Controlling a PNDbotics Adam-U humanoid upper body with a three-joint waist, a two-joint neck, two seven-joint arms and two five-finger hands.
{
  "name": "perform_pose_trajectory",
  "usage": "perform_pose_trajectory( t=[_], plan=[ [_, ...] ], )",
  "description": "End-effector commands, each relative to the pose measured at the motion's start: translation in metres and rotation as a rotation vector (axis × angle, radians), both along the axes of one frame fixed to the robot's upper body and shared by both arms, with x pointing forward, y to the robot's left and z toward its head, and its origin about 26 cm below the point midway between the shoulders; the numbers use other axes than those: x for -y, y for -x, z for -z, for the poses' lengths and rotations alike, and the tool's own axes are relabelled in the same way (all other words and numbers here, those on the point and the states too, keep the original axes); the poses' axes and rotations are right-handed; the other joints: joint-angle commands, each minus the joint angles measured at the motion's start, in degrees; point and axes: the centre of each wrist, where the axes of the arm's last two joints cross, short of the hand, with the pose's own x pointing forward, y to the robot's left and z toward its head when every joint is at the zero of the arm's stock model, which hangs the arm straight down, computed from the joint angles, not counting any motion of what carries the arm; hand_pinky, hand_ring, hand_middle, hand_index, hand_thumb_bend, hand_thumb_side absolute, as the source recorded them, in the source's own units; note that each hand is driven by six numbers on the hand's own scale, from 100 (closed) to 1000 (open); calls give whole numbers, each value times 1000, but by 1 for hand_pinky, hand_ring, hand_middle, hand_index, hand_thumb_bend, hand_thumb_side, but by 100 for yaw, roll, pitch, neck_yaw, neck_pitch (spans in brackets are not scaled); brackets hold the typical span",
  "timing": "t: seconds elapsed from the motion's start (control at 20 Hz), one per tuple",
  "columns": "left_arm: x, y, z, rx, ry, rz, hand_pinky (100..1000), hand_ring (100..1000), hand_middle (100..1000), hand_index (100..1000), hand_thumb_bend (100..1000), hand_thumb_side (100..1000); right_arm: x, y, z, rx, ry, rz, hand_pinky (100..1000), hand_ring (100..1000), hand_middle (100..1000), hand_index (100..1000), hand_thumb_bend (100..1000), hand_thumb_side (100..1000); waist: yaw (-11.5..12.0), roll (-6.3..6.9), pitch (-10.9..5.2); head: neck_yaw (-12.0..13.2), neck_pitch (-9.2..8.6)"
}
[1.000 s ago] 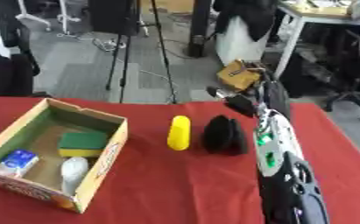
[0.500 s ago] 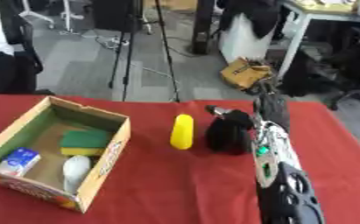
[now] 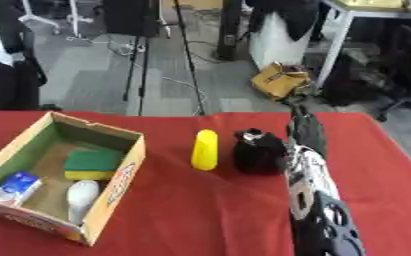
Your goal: Pick up objects on the table and place them in the box.
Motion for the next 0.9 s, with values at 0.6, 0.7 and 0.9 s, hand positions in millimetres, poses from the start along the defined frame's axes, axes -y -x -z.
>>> perform_pose_trajectory(
  t=[0.6, 0.7, 0.9],
  plan=[
    [5, 1, -10, 39, -4, 35, 919, 906, 874, 850, 100, 880, 6, 2, -7, 6, 22, 22, 1000, 1000, 985, 1000, 1000, 623, 75, 57, 80, -120, -250],
    [5, 1, -11, 41, -4, 37, 920, 906, 872, 849, 100, 880, 5, 1, -3, -14, 27, 17, 1000, 1000, 984, 1000, 1000, 612, 86, 62, 100, -121, -273],
    [6, 1, -11, 43, -7, 45, 920, 906, 870, 849, 100, 882, 4, -1, 1, -34, 34, 18, 1000, 1000, 984, 1000, 1000, 611, 119, 71, 143, -144, -324]
  ],
)
